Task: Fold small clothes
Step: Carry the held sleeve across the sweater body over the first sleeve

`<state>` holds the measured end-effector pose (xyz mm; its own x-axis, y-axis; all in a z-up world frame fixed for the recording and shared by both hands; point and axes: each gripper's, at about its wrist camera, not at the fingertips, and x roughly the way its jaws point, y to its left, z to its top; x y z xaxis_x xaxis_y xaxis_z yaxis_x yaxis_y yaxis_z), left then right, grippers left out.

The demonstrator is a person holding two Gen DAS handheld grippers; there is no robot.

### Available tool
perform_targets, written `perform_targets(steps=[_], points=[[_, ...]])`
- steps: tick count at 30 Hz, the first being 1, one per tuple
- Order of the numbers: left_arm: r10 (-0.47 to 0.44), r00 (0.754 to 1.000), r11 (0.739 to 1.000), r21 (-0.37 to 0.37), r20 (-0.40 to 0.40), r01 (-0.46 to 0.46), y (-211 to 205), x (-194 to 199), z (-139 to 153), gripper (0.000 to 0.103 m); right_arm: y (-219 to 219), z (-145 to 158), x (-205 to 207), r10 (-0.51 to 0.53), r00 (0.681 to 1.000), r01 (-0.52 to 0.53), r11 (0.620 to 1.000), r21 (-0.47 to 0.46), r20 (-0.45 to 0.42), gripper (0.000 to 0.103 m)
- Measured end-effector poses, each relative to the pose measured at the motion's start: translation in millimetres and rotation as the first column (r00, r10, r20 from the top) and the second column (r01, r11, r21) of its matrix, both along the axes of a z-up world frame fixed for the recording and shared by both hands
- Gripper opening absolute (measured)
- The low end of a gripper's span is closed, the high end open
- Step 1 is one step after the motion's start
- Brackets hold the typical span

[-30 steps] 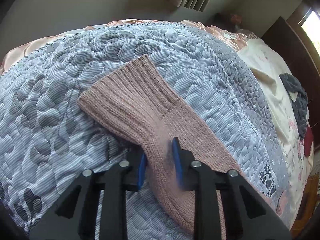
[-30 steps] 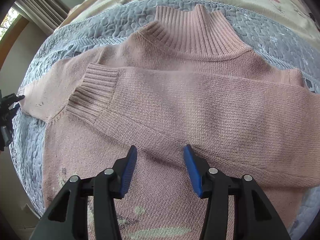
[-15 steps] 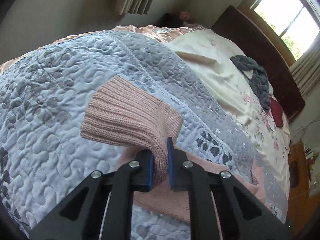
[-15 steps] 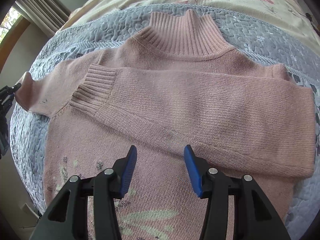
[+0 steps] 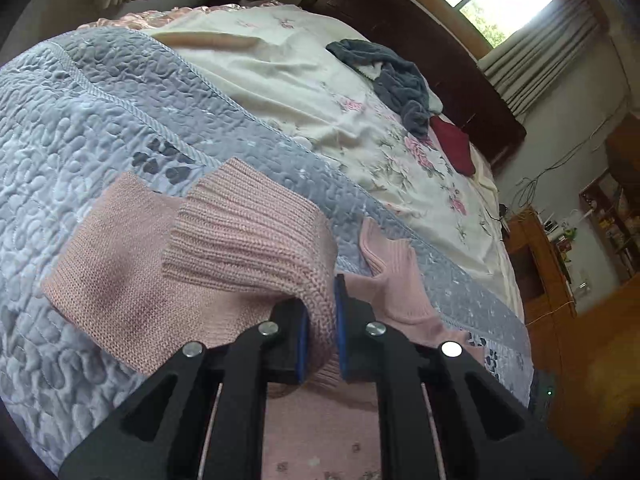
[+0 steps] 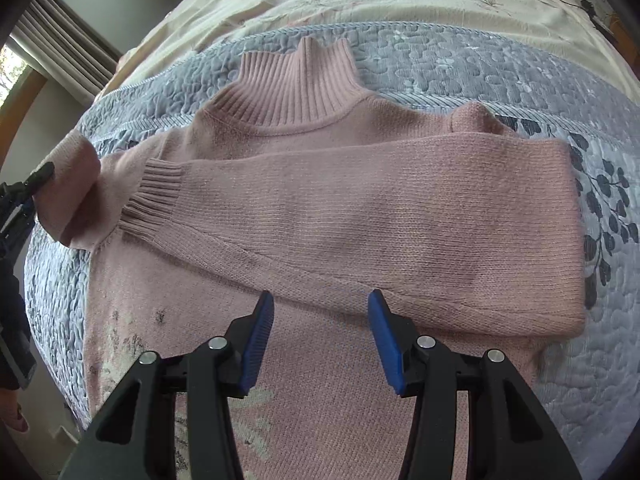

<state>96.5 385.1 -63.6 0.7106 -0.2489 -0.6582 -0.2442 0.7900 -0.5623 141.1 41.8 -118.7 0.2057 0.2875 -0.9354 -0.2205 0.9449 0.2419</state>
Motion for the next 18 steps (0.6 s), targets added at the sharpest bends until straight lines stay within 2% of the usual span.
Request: perform_targets(steps=[6, 10, 18], points=[[-0.047, 0.999, 0.998, -0.05, 0.009, 0.047, -65, 20, -11, 0.009, -19, 1, 1, -0.022, 1.0, 0.022, 1.0, 0.015, -0.001, 0.05], [-0.08, 0.997, 0.996, -0.049, -0.008, 0.079, -100, 29, -26, 0.01, -31, 0, 3, -0.034, 0.999, 0.034, 0.999, 0.02, -0.003, 0.05], [-0.125, 0.984, 0.992, -0.03, -0.13, 0.122, -138, 44, -80, 0.01, -46, -11, 5, -0.045, 0.999, 0.046, 0.999, 0.027, -0.03, 0.05]])
